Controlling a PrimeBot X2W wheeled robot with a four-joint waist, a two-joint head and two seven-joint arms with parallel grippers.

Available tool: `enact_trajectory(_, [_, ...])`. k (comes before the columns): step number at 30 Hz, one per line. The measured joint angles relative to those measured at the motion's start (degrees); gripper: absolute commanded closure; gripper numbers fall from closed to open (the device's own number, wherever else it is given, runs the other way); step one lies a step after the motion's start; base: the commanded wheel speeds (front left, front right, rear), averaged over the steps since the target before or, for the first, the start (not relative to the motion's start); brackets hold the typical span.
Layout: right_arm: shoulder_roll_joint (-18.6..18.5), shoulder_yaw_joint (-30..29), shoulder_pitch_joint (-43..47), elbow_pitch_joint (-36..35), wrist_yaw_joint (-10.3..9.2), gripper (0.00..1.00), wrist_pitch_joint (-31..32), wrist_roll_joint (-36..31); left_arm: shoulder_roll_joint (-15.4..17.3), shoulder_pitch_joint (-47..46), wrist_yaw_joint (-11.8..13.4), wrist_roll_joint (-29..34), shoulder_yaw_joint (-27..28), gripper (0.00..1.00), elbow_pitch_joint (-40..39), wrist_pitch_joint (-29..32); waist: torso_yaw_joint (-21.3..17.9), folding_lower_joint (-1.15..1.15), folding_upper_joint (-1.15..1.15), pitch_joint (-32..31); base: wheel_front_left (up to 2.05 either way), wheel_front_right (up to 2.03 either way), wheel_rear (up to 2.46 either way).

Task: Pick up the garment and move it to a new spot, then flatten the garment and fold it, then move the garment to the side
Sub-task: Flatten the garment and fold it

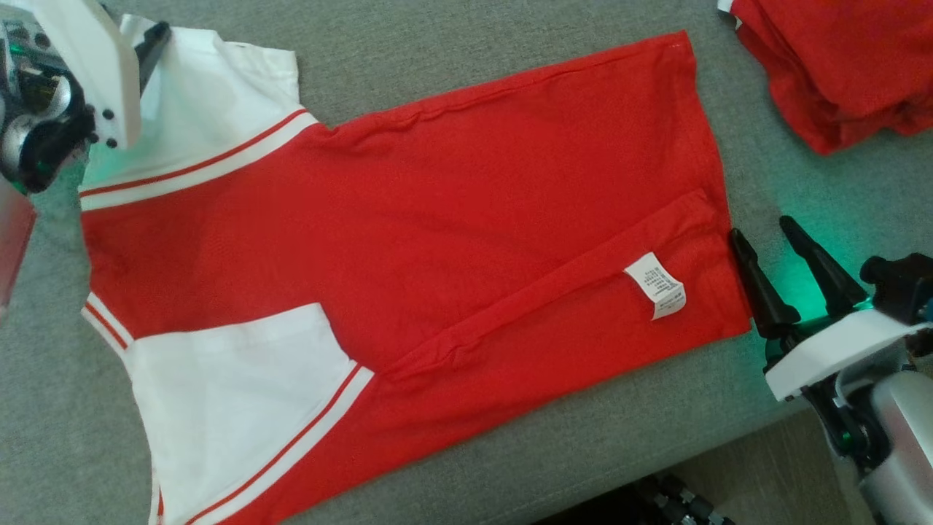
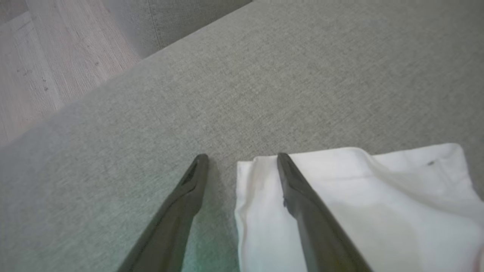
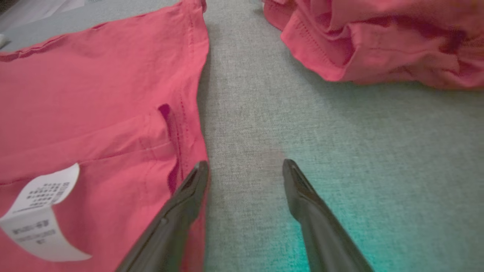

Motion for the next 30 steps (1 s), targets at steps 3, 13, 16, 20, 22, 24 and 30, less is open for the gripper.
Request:
enact_trajectory(3, [-0.2, 0.0, -0.1, 0.7, 0.00, 0.00, -0.3, 0.1, 0.4, -0.2, 0.0, -2.1, -2.4, 1.00, -0.6, 0.1, 0.2, -0.01, 0.00, -0.3, 0.00, 0.00, 0.00])
enact_trajectory(13, [-2.9, -0.7, -3.2, 0.0, 0.00, 0.00, 1.0, 2.0, 1.8, -0.3, 0.0, -4.5, -9.4, 1.00, -3.3, -5.8, 3.0, -0.01, 0.00, -2.6, 0.00, 0.00, 0.00])
enact_trajectory(16, [-3.2, -0.7, -7.1, 0.3, 0.00, 0.00, 4.6, 4.1, 1.8, -0.4, 0.0, -5.4, -11.7, 1.00, -4.4, -8.8, 4.2, -0.01, 0.00, -3.6, 0.00, 0.00, 0.00])
enact_trajectory(20, [-3.4, 2.2, -13.3, 2.9, 0.00, 0.00, 11.1, 6.4, 1.7, -1.4, 0.0, -6.2, -14.5, 1.00, -5.3, -13.5, 5.9, -0.01, 0.00, -5.0, 0.00, 0.00, 0.00])
enact_trajectory(22, [-3.4, 4.1, -16.8, 5.2, 0.00, 0.00, 14.0, 7.4, 1.7, -2.1, 0.0, -7.2, -15.5, 1.00, -5.5, -14.6, 6.9, -0.01, 0.00, -5.6, 0.00, 0.00, 0.00])
enact_trajectory(24, [-3.4, 5.4, -20.0, 7.9, 0.00, 0.00, 15.9, 8.4, 1.6, -2.6, 0.0, -8.0, -17.0, 1.00, -5.6, -15.4, 7.8, -0.01, 0.00, -6.0, 0.00, 0.00, 0.00])
enact_trajectory(30, [-3.6, 9.3, -25.9, 15.2, 0.00, 0.00, 17.9, 9.6, 1.6, -2.8, 0.0, -10.1, -20.9, 1.00, -5.6, -17.2, 10.1, -0.01, 0.00, -6.7, 0.00, 0.00, 0.00])
